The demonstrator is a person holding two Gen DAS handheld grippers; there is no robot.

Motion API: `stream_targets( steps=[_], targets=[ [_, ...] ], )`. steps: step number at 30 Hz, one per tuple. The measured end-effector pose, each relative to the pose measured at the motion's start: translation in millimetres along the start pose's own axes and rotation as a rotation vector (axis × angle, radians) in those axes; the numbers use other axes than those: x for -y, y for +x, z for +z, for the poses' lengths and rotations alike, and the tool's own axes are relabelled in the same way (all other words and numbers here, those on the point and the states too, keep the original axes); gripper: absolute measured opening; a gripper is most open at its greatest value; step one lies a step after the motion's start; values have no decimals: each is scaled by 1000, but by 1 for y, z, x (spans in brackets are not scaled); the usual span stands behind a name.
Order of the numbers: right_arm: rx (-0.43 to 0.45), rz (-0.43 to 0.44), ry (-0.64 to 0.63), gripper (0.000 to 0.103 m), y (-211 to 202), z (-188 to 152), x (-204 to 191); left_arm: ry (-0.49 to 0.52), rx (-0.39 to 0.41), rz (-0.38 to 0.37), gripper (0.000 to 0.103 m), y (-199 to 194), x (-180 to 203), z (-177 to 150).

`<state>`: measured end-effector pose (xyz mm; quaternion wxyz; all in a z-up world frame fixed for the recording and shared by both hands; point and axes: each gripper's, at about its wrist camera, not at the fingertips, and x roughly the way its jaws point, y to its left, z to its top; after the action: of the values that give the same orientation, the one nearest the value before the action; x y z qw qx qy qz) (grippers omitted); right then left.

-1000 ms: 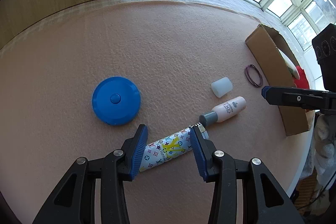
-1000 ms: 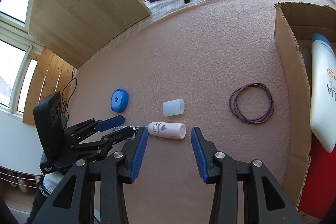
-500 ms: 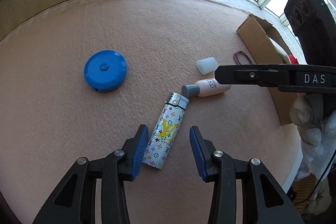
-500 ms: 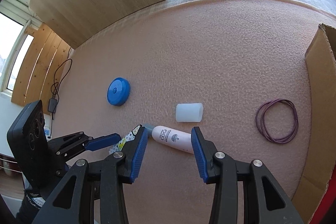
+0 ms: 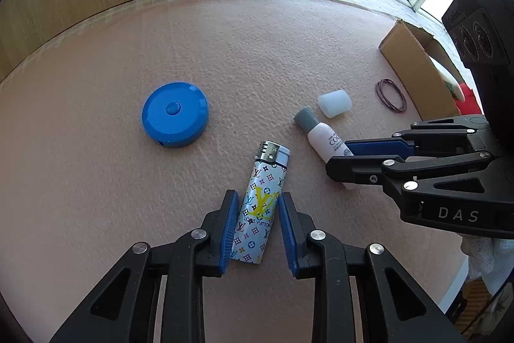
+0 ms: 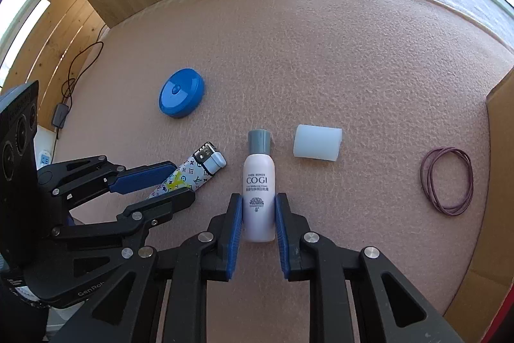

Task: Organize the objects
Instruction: 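Close the right gripper on the pink COGI bottle while the left gripper grasps the patterned lighter, then carry the COGI bottle in the right gripper while the left gripper carries the lighter over the box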

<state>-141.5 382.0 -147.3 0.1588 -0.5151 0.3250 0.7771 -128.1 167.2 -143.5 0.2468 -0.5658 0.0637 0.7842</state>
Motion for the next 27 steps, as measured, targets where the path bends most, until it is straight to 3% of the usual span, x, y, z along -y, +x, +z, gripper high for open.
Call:
stream_targets(
  steps=[8, 18, 27],
  targets=[
    [67, -1, 25, 18, -21, -24, 9, -70, 25, -43, 20, -7, -1, -9],
    [190, 16, 99, 18, -89, -65, 31, 20, 23, 44, 18, 4, 23, -7],
    [289, -51, 209, 18, -152, -106, 86, -22, 30, -15, 11, -5, 28, -6]
  ],
)
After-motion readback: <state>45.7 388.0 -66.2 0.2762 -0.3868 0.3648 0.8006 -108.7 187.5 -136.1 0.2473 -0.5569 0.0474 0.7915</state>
